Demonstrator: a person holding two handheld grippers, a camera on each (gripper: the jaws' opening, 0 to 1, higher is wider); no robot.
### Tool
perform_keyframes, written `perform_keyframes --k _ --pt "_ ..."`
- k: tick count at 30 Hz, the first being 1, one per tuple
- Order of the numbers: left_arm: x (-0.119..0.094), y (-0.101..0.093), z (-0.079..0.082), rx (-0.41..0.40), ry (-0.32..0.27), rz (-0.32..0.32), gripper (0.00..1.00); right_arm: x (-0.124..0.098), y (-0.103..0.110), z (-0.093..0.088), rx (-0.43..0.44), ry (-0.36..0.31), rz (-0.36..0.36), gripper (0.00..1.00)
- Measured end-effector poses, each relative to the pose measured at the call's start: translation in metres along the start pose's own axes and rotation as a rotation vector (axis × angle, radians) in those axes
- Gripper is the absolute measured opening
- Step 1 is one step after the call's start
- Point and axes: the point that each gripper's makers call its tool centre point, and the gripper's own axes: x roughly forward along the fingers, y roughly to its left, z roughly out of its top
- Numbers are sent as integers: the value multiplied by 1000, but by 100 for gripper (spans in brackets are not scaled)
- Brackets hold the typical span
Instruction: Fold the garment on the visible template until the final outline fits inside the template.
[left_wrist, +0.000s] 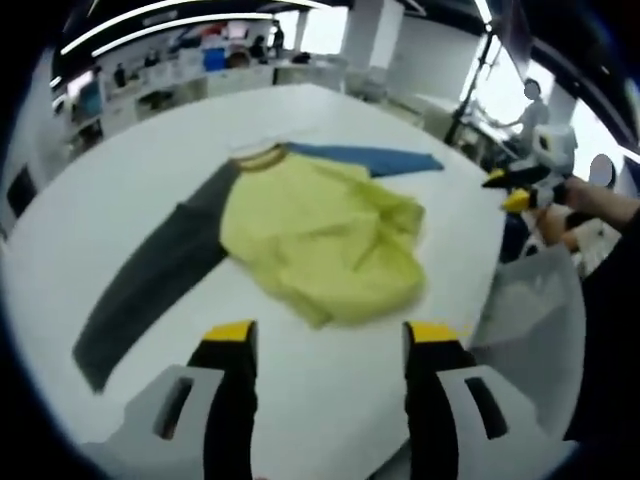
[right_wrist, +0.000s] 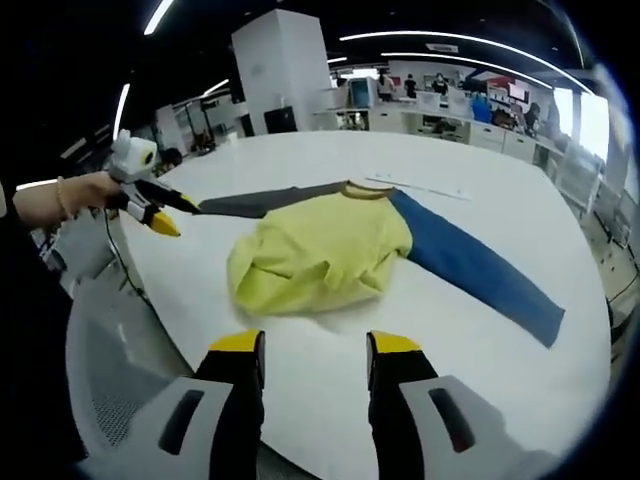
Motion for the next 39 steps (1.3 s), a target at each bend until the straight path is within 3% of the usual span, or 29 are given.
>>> perform_keyframes --k 10,19,39 --pt "41 7 1 45 40 1 40 26 -7 -6 46 13 -16 29" --pt "77 25 7 76 54 4 33 50 -6 -9 35 43 -17 23" --pt "112 31 10 127 94 -10 21 84 -12 -6 12 58 -61 19"
